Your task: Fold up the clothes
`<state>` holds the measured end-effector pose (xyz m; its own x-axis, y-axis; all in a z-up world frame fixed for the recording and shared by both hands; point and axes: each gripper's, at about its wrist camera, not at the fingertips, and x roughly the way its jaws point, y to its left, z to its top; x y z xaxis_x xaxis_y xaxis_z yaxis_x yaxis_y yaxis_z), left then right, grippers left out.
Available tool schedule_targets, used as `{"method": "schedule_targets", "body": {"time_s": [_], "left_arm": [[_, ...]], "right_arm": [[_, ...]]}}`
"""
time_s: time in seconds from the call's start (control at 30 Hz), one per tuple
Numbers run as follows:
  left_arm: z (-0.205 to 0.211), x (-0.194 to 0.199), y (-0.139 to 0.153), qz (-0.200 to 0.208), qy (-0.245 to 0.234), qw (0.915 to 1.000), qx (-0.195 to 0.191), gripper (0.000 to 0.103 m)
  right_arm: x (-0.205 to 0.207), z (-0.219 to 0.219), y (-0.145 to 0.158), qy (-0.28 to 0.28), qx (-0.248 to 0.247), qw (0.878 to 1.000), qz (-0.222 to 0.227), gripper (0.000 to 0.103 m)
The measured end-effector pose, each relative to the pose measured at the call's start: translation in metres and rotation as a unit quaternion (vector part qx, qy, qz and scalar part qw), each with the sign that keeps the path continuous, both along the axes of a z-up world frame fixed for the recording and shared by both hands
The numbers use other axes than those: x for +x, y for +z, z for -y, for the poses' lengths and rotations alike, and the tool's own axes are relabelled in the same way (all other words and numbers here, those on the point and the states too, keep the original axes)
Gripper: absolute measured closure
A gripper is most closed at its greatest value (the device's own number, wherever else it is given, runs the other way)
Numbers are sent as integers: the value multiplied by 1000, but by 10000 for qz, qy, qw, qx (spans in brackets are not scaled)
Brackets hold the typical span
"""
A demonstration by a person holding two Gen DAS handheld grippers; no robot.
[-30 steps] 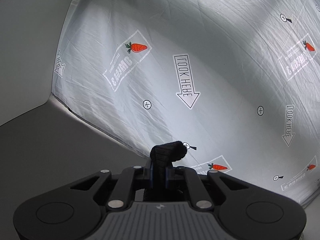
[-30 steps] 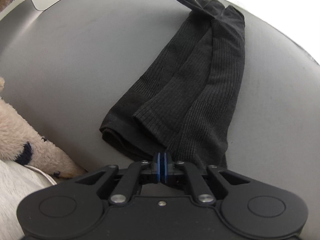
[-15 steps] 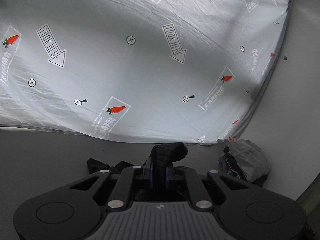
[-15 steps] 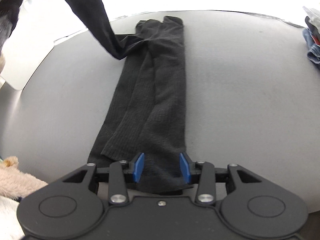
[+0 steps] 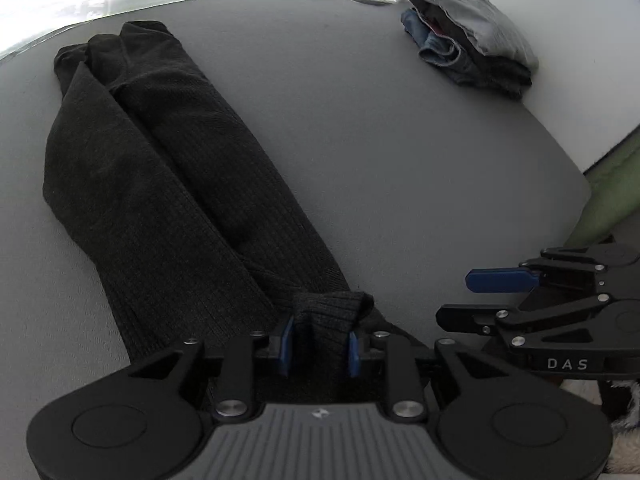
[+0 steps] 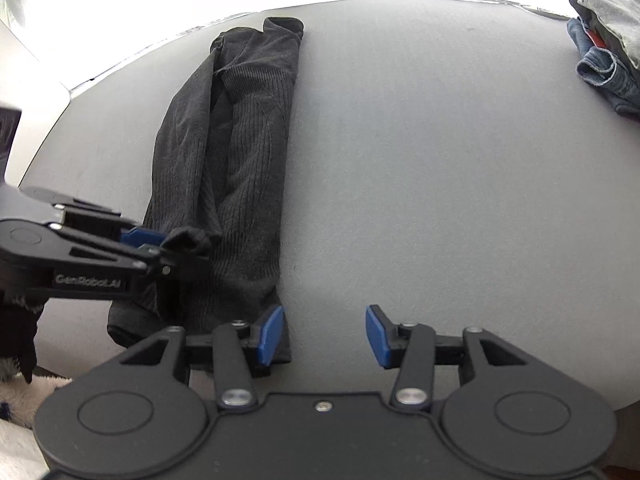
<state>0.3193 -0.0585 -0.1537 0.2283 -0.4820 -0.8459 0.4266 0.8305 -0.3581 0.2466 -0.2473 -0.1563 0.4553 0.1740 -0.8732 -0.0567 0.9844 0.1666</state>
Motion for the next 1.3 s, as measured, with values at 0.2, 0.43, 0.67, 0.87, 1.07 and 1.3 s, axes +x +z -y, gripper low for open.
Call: {"method": "schedule_targets", "body": {"time_s": [0.2,0.43,0.67,0.87,1.07,1.3], "left_arm": [[-57,0,22,202,1269,9910,-377,42],[-109,-19,26,166,2658,9623,-559,35],[-122,-41,18,13,3054,9508,-526,35],[-126,-45,18,69,3043,9513,-485,35],[-121,-28,8,-105,3009,9523,-493,34],[-109,-7,8,-82,2839,9581,-361,33]], "right_arm": [[20,-13,4,540,184,9978,334,55],[27,-47,12,1540,218,9858,626,51],[34,-76,-6,1956,61,9805,164,46],[24,-59,18,1806,508,9816,357,93],[24,-53,-25,1839,32,9788,-904,88],[35,-46,9,1888,393,9809,-273,44]]}}
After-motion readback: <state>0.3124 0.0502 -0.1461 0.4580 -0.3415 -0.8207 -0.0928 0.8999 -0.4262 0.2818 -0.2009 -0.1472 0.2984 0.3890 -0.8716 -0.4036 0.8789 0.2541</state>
